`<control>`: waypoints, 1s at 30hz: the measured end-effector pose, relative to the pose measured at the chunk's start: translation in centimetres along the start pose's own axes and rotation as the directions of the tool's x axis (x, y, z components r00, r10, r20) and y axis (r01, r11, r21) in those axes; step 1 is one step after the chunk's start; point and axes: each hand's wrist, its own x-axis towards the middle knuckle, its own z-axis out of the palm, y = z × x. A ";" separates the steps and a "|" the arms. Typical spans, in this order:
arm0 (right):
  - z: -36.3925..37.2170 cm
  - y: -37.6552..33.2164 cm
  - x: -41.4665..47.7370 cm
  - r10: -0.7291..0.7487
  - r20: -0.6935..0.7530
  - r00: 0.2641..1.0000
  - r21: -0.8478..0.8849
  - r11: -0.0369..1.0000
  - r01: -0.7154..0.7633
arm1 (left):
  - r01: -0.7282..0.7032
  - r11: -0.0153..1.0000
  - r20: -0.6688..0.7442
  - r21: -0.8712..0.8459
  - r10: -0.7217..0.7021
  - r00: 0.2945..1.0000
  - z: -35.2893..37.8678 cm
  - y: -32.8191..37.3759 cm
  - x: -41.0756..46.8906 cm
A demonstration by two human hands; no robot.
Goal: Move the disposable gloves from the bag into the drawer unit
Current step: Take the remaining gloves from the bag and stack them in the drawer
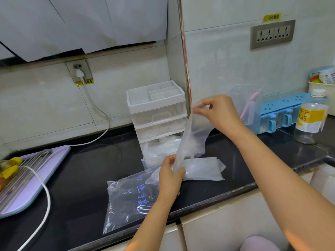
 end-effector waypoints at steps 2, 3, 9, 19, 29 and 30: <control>-0.8 -1.2 0.8 -0.058 -0.076 0.995 0.012 0.998 0.059 | 0.000 1.000 0.004 -0.008 0.000 1.000 0.0 0.1 0.1; -1.2 -2.0 1.2 -0.098 -0.072 0.993 -0.009 0.995 0.098 | -0.004 1.000 -0.003 -0.022 0.003 1.000 0.0 0.3 0.1; -1.9 -4.9 2.3 -0.189 0.156 0.970 -0.191 0.957 0.217 | -0.087 0.974 -0.248 -0.209 0.033 0.968 -2.0 5.6 0.3; 1.1 -7.7 3.2 -0.176 0.389 0.904 -0.439 0.827 0.350 | -0.197 0.978 -0.082 0.063 0.202 0.976 -2.5 13.0 1.4; 2.8 -2.7 8.0 -0.075 0.356 0.931 -0.212 0.964 0.159 | -0.161 0.844 -0.113 0.511 0.252 0.961 -6.8 9.6 9.3; 3.0 -2.3 8.5 -0.087 0.320 0.943 -0.156 0.977 0.143 | -0.181 0.830 -0.144 0.527 0.298 0.944 -7.5 10.2 10.0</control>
